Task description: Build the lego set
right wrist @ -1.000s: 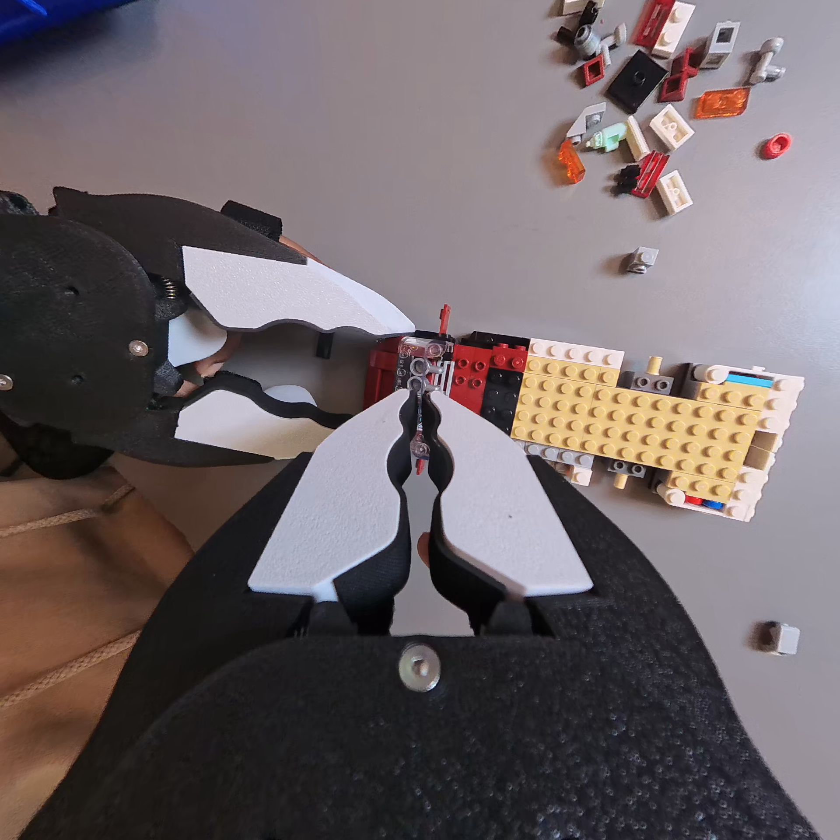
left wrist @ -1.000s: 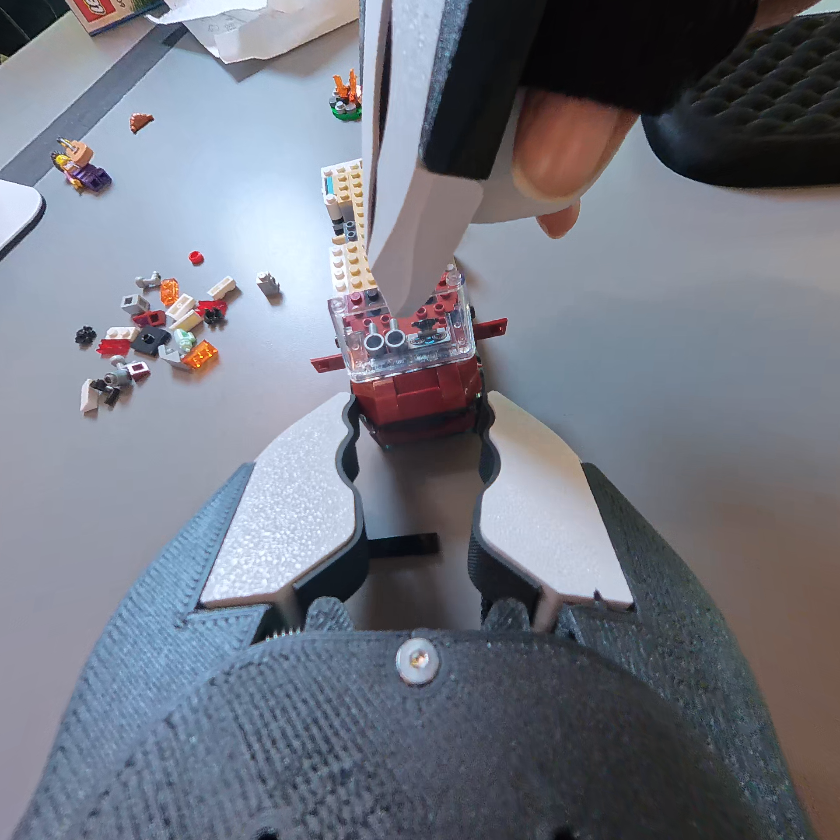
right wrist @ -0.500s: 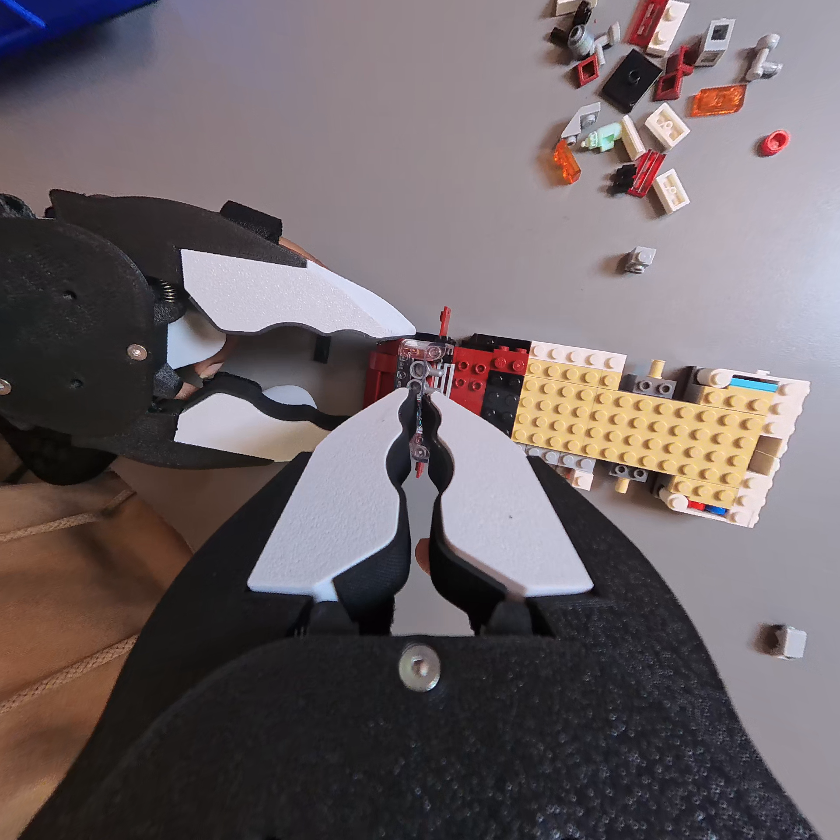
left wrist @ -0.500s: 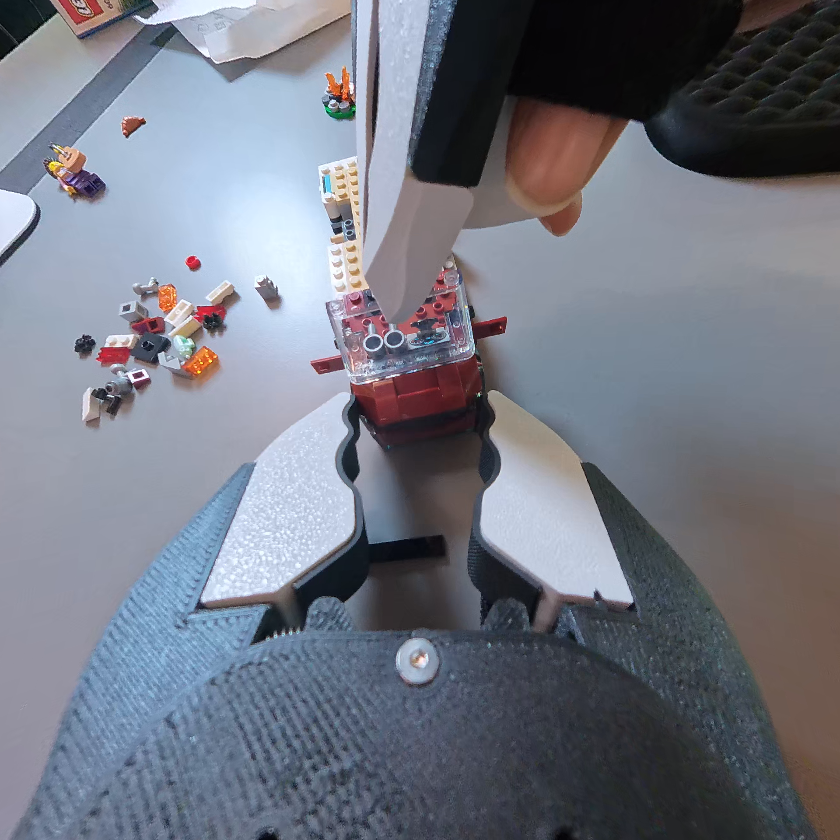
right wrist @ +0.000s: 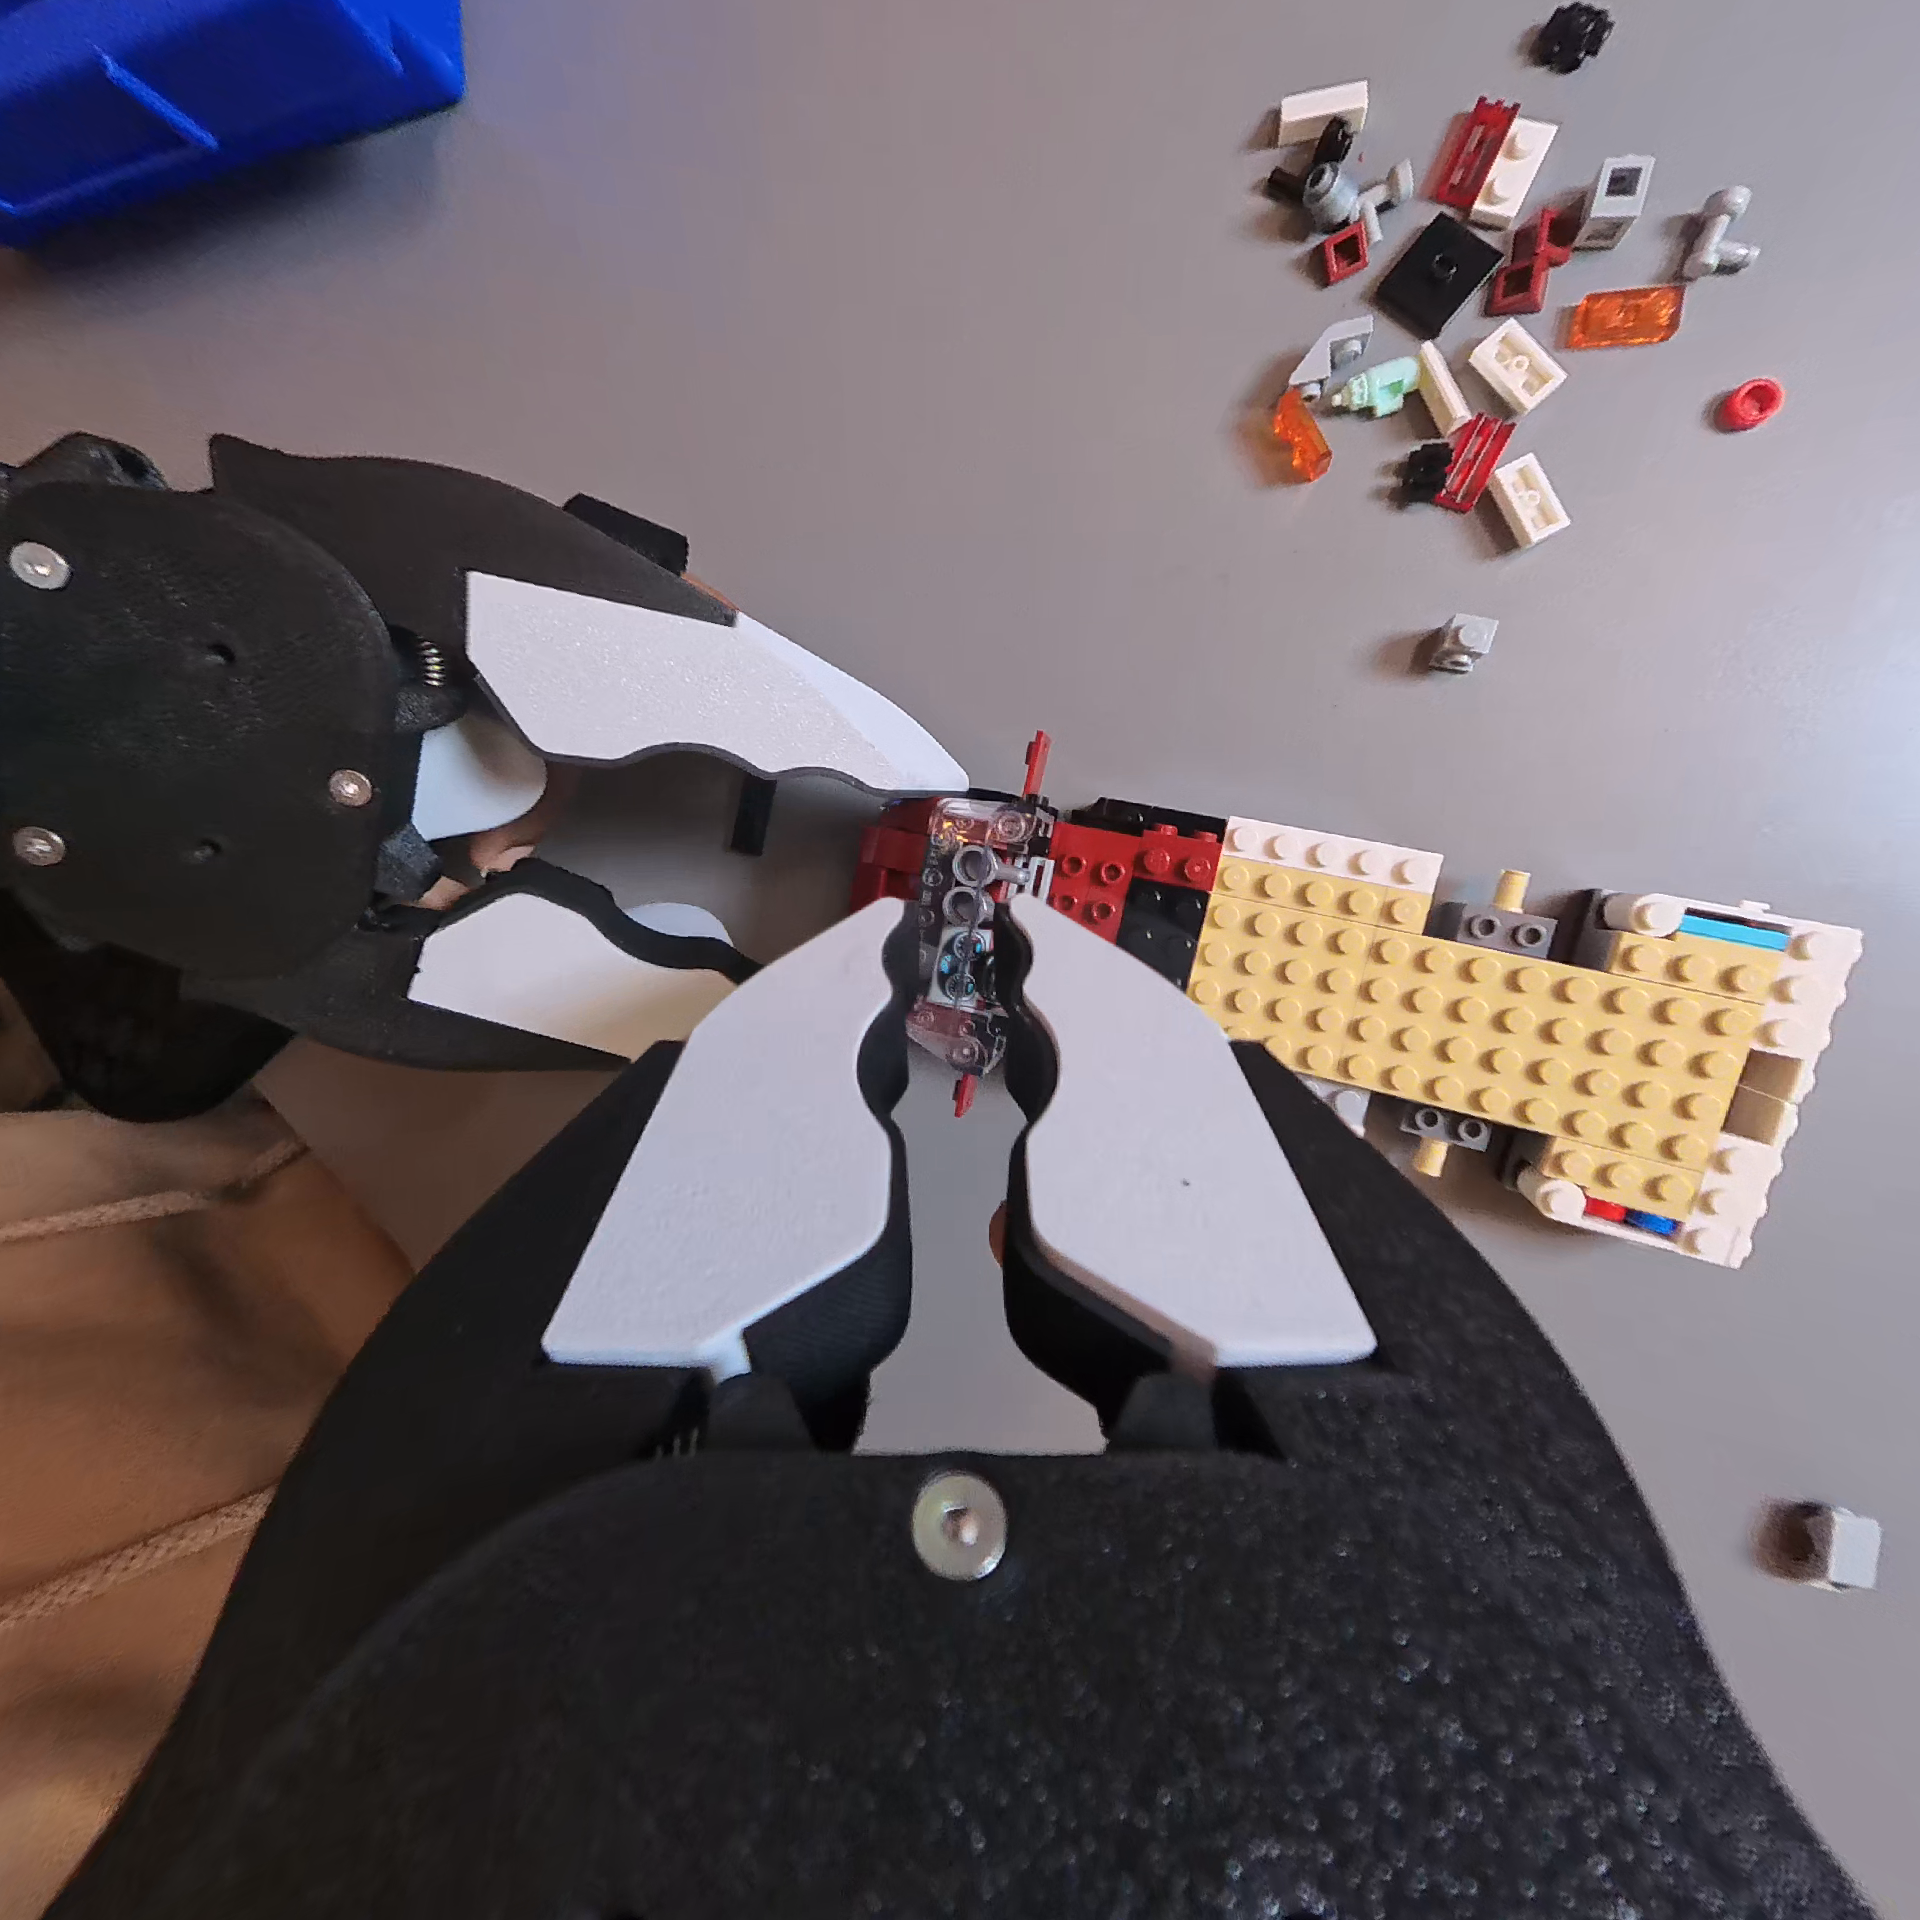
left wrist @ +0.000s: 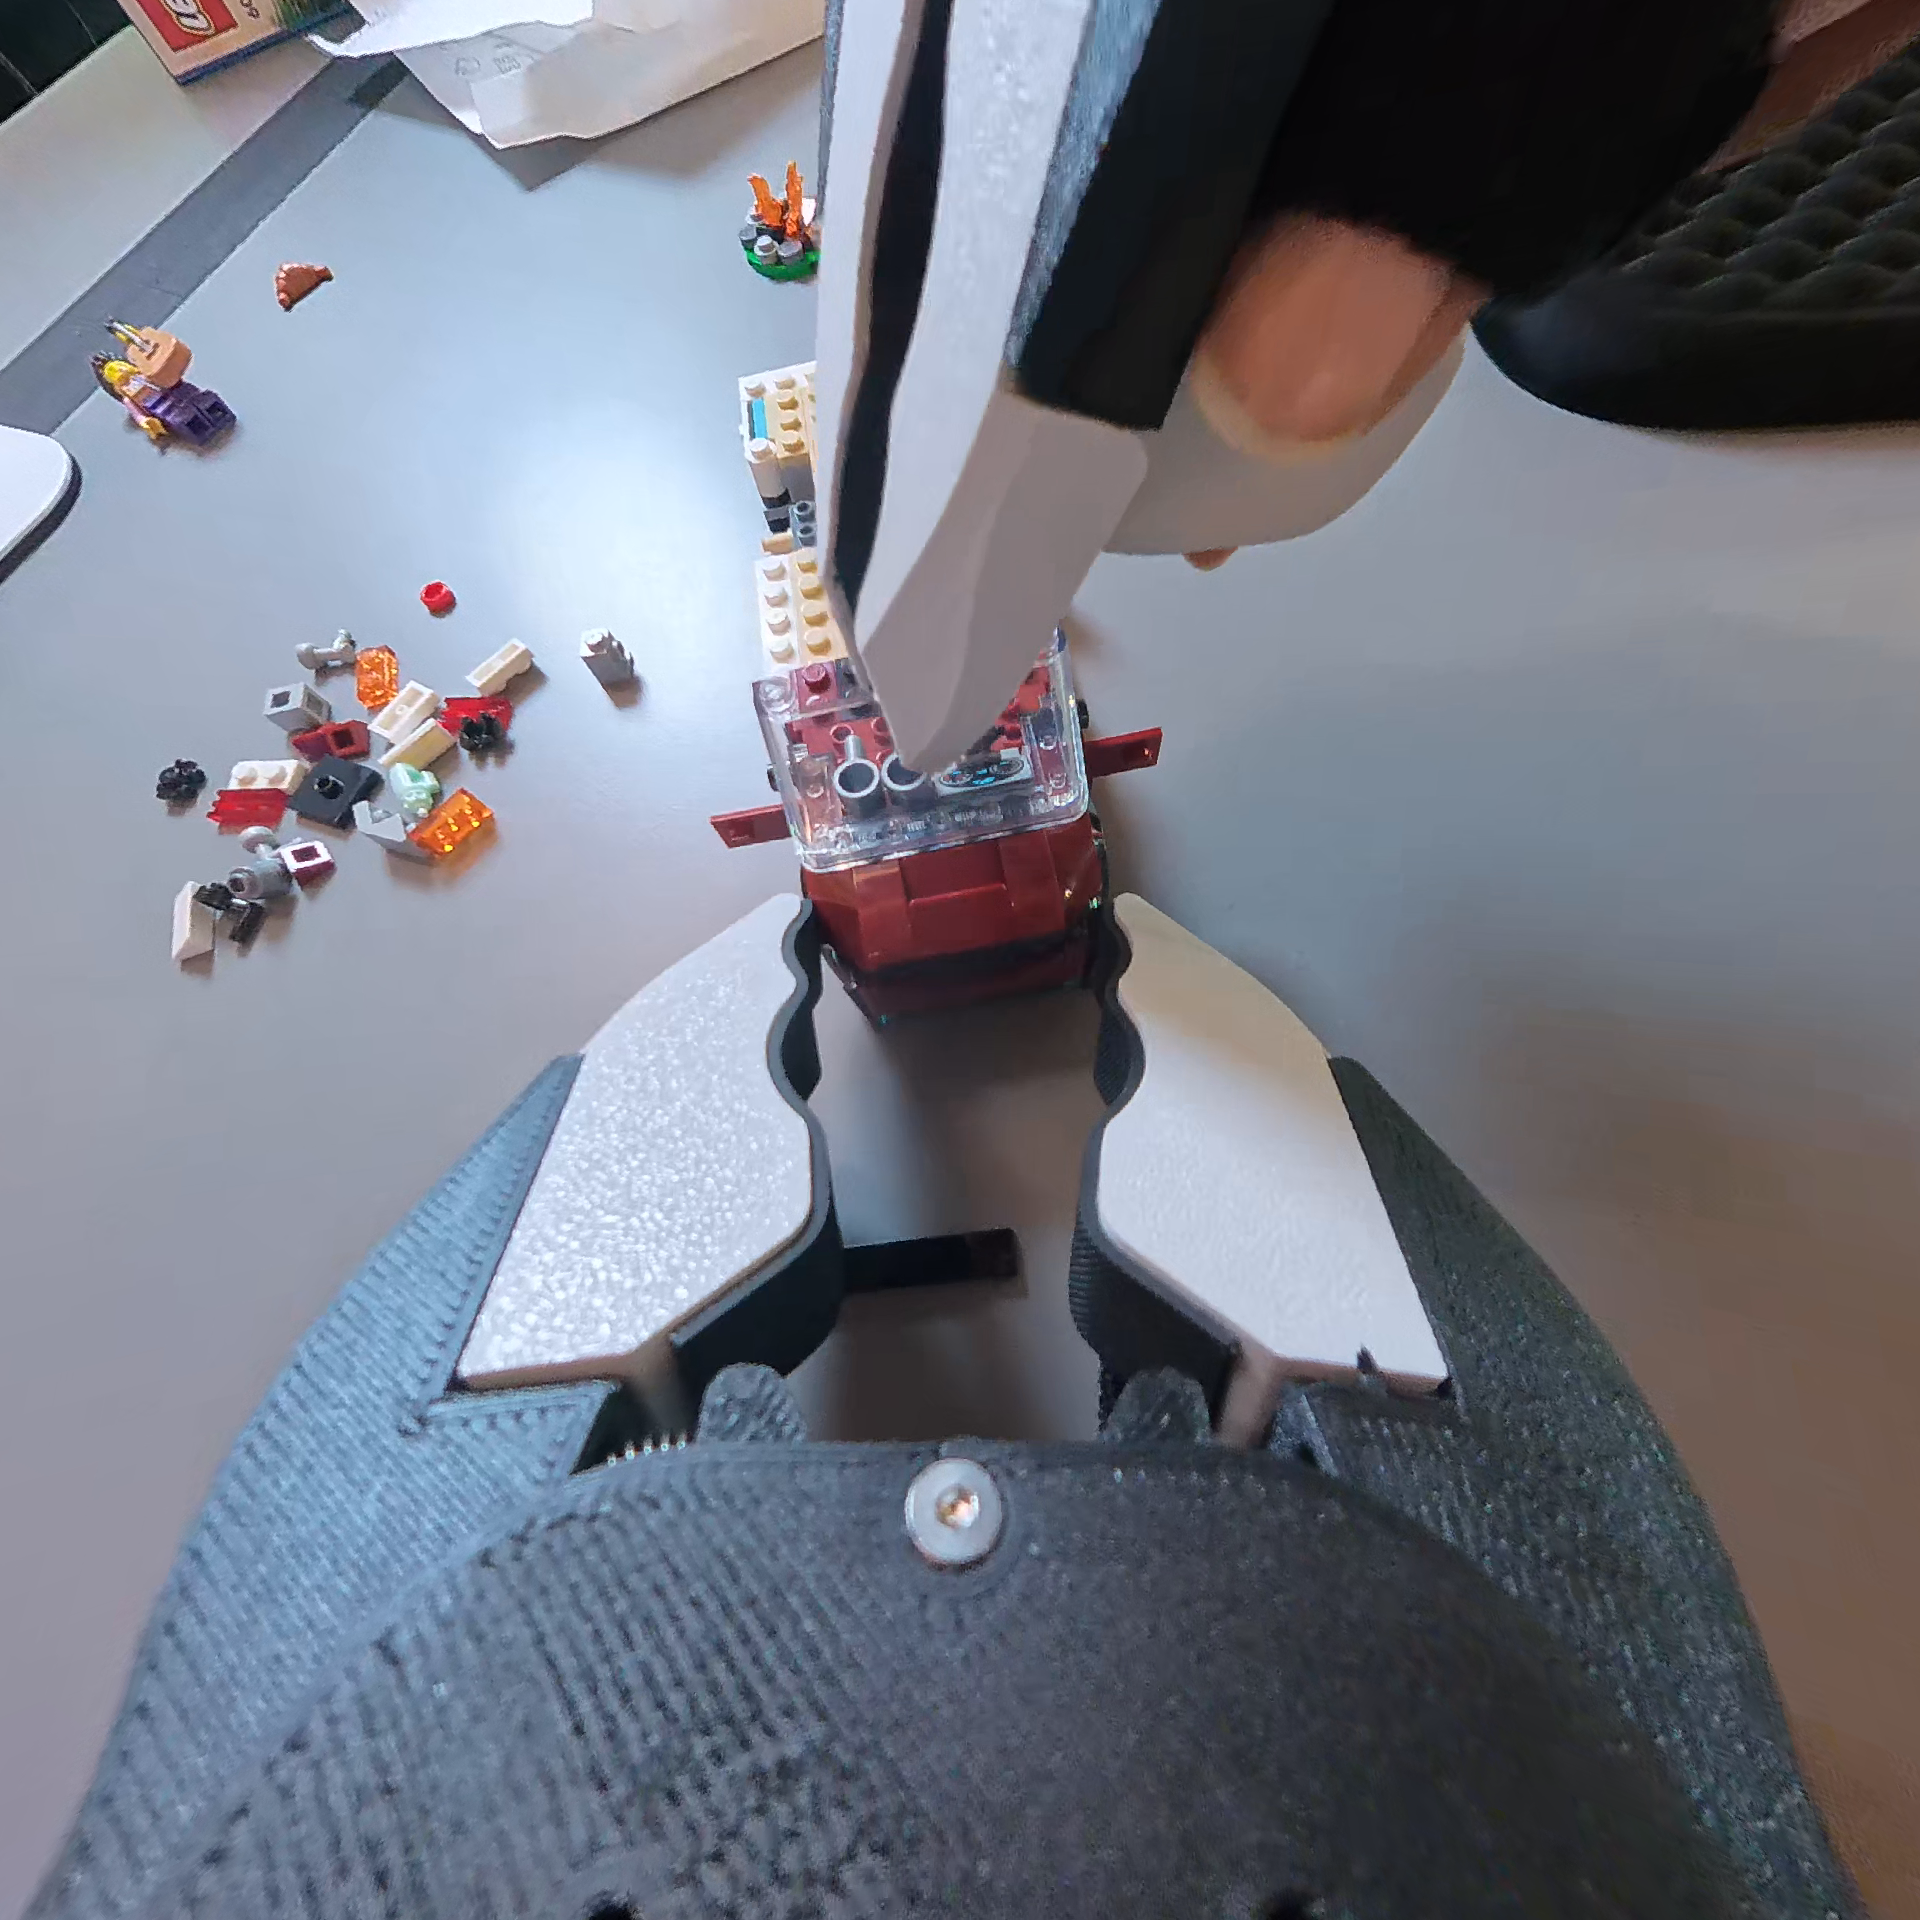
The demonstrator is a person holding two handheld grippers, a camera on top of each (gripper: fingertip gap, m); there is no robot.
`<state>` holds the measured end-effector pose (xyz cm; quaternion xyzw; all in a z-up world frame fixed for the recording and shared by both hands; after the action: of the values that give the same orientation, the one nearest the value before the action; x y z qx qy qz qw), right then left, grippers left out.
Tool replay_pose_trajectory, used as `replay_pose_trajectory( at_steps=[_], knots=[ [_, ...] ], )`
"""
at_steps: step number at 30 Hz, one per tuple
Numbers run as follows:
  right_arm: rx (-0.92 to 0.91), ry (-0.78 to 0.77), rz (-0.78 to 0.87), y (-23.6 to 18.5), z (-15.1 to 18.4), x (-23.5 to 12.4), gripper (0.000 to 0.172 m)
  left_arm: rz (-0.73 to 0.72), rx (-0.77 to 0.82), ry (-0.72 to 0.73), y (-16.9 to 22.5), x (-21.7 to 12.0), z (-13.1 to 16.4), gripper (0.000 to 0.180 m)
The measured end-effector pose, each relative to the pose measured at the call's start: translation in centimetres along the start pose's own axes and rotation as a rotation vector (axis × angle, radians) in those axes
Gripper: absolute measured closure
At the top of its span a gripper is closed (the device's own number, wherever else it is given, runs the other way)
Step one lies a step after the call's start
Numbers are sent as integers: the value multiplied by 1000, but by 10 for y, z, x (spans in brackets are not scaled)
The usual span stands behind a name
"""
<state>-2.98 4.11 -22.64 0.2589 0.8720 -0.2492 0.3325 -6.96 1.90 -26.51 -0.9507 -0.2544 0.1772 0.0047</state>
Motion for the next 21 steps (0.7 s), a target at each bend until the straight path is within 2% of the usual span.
replay_pose_trajectory(
  at_steps=[3,21],
  knots=[
    [11,-8,3,1,2,2,166,-3,1,0,0,0,0,129],
    [155,-48,-68,3,3,4,167,0,10,-4,0,0,0,129]
  ],
)
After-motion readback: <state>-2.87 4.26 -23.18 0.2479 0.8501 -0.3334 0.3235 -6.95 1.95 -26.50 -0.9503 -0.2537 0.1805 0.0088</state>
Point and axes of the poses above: each gripper's, where its closed fingertips meet, x out along the fingers, z out of its underside, y = z × x across the jaws, the point moved 3 cm from there along -x, back along the fingers, and after that the axes turned 15 degrees about y, right-handed, at the moved point
